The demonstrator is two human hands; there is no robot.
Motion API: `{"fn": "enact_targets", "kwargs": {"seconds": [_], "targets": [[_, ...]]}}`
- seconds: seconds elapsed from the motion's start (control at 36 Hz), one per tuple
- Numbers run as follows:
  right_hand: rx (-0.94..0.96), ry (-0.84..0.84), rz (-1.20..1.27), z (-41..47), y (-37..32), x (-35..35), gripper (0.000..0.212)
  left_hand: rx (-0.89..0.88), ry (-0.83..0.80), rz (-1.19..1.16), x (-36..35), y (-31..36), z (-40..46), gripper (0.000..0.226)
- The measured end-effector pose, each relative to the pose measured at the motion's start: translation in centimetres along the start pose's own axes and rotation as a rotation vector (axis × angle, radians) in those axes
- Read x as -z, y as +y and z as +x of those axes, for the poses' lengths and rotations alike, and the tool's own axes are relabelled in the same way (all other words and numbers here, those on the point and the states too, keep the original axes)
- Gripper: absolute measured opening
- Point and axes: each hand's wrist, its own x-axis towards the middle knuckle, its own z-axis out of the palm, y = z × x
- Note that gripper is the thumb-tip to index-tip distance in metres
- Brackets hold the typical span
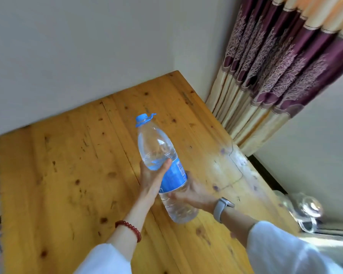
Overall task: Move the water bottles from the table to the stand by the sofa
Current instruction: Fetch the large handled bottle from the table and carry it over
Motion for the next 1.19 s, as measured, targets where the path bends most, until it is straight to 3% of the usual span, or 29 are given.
{"fn": "enact_targets", "kwargs": {"seconds": [0.11,0.22,0.42,0.47,0.61,0.72,0.92,0.97,1.06,1.11,1.19], "targets": [[-0.051,0.081,0.067,-6.0,3.1,-1.3,0.082,0.053,-0.041,0.043,-1.9,-1.6,-5.4,0.078],[-0.095,0.159,0.108,-12.8,6.1,-1.2,0.088,0.084,-0.141,0.082,-4.7,-2.6,-11.1,0.084],[-0.128,0.427,0.207,-26.7,11.7,-1.0,0.066,0.08,-0.379,0.193,-11.6,-4.5,-22.3,0.09],[-0.105,0.534,0.269,-31.5,13.8,-1.8,0.047,0.044,-0.48,0.223,-13.9,-5.5,-26.5,0.09],[-0.2,0.769,0.435,-45.0,20.5,-5.7,0.046,0.015,-0.766,0.302,-18.7,-9.8,-39.6,0.055],[-0.287,1.023,0.673,-55.0,26.0,-10.6,0.061,0.02,-1.015,0.418,-22.0,-14.2,-50.8,0.062],[-0.52,1.427,0.973,-68.2,34.3,-19.4,0.054,-0.063,-1.452,0.727,-25.7,-21.4,-68.8,0.089],[-0.544,1.543,1.033,-70.8,36.1,-21.0,0.054,-0.075,-1.565,0.803,-26.7,-23.5,-72.8,0.088],[-0.549,1.648,1.154,-74.2,38.9,-22.5,0.049,-0.076,-1.667,0.875,-28.1,-26.3,-77.9,0.078],[-0.565,1.686,1.235,-76.6,40.8,-22.9,0.06,-0.076,-1.734,0.925,-29.6,-28.2,-81.4,0.082],[-0.557,1.767,1.292,-80.4,44.0,-23.0,0.057,-0.07,-1.821,0.992,-32.1,-31.0,-86.7,0.084]]}}
